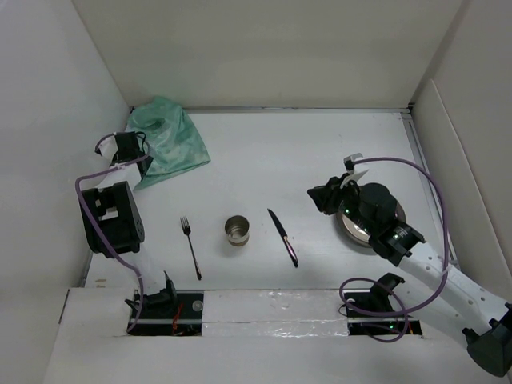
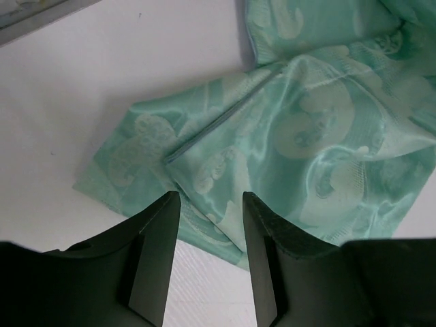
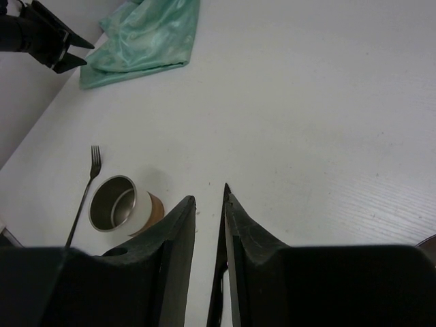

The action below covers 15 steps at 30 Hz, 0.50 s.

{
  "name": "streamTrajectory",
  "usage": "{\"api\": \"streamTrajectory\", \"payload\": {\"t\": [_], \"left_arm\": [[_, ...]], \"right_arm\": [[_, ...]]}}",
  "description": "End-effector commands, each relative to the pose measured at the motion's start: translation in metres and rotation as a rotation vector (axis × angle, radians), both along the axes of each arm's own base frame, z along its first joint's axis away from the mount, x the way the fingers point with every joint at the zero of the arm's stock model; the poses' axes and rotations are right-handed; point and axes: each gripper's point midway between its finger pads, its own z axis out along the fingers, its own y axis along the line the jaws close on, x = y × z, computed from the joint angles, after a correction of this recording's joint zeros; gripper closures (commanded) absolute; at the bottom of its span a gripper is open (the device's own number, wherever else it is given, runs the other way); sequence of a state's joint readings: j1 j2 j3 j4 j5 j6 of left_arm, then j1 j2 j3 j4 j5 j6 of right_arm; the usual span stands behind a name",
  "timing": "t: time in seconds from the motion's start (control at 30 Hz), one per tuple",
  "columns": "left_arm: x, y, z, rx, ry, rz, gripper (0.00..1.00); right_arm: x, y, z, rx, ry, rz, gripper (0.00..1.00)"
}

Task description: Set the dinner table for one person

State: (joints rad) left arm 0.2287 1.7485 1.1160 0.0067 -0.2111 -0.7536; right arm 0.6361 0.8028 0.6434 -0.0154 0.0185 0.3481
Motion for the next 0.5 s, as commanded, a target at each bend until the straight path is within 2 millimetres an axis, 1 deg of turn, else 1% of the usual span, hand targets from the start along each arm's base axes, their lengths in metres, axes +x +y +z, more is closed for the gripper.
{"api": "streamTrajectory", "payload": {"t": [0.0,0.03,0.07,0.1,0.17,0.3,0.47], "left_arm": [[0.01,0.008,0.017,0.013,-0.045,0.037,0.61],[0.009,0.01,0.014,0.016,-0.044,0.046,0.61],[0.008,0.01,0.012,0.018,-0.045,0.049,0.6],[0.008,0.01,0.008,0.016,-0.035,0.051,0.58],[0.009,0.01,0.001,0.01,-0.021,0.045,0.53],[0.012,0.009,-0.009,-0.008,-0.003,0.048,0.53],[0.008,0.012,-0.015,0.0,0.015,0.073,0.56]], "right_arm": [[-0.002,0.0,0.001,0.021,-0.015,-0.002,0.7],[-0.001,0.001,0.005,0.034,-0.032,-0.001,0.7],[0.001,0.002,0.002,0.027,-0.024,-0.005,0.7],[0.002,0.002,0.005,0.028,-0.023,-0.006,0.7],[0.0,0.006,0.004,0.02,-0.012,0.011,0.69],[0.003,0.012,0.0,0.02,-0.003,0.024,0.69],[0.005,0.013,-0.004,0.019,0.002,0.021,0.69]]}}
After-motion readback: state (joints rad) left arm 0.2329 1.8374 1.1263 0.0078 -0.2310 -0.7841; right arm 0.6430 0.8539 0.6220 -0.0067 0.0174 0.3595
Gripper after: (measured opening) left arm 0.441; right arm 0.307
